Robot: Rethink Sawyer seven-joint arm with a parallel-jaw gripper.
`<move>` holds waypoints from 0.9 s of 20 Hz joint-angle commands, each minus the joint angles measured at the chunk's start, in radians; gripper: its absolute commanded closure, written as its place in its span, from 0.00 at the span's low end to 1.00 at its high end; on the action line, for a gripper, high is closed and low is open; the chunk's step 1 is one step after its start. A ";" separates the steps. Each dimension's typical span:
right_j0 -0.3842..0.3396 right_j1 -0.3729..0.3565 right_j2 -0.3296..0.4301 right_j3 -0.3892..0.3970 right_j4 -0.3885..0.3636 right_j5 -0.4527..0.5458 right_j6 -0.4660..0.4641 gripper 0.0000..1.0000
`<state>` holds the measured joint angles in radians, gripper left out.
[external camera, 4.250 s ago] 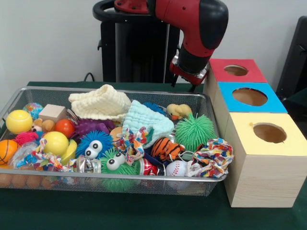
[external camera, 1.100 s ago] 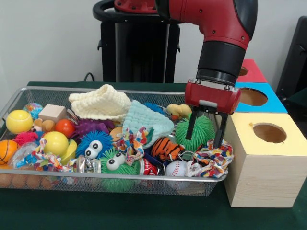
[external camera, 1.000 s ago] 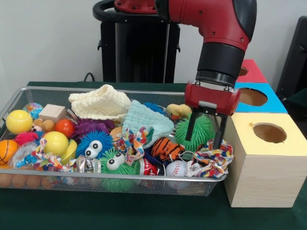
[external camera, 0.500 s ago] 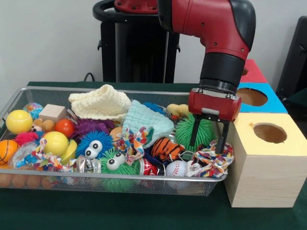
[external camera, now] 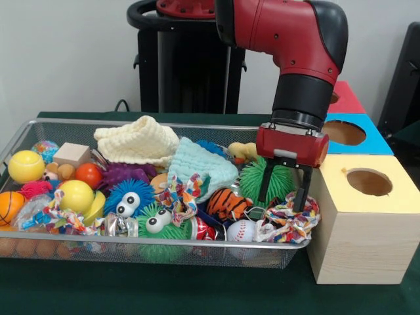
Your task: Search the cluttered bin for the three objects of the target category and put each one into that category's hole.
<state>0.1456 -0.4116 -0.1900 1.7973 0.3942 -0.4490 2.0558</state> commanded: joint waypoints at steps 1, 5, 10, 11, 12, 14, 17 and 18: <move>-0.010 0.078 0.127 0.047 0.033 -0.084 0.327 0.00; -0.014 0.086 0.127 0.045 0.000 -0.135 0.367 0.00; -0.020 0.084 0.127 0.046 -0.028 -0.135 0.378 1.00; -0.023 0.085 0.131 0.047 -0.035 -0.142 0.384 1.00; -0.026 0.086 0.135 0.047 -0.043 -0.150 0.391 1.00; -0.028 0.089 0.139 0.049 -0.055 -0.164 0.403 1.00; -0.012 0.093 0.127 0.048 -0.044 -0.178 0.399 1.00; -0.003 0.095 0.123 0.046 -0.034 -0.177 0.395 1.00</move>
<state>0.1436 -0.3830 -0.1803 1.8023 0.3837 -0.5748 2.1905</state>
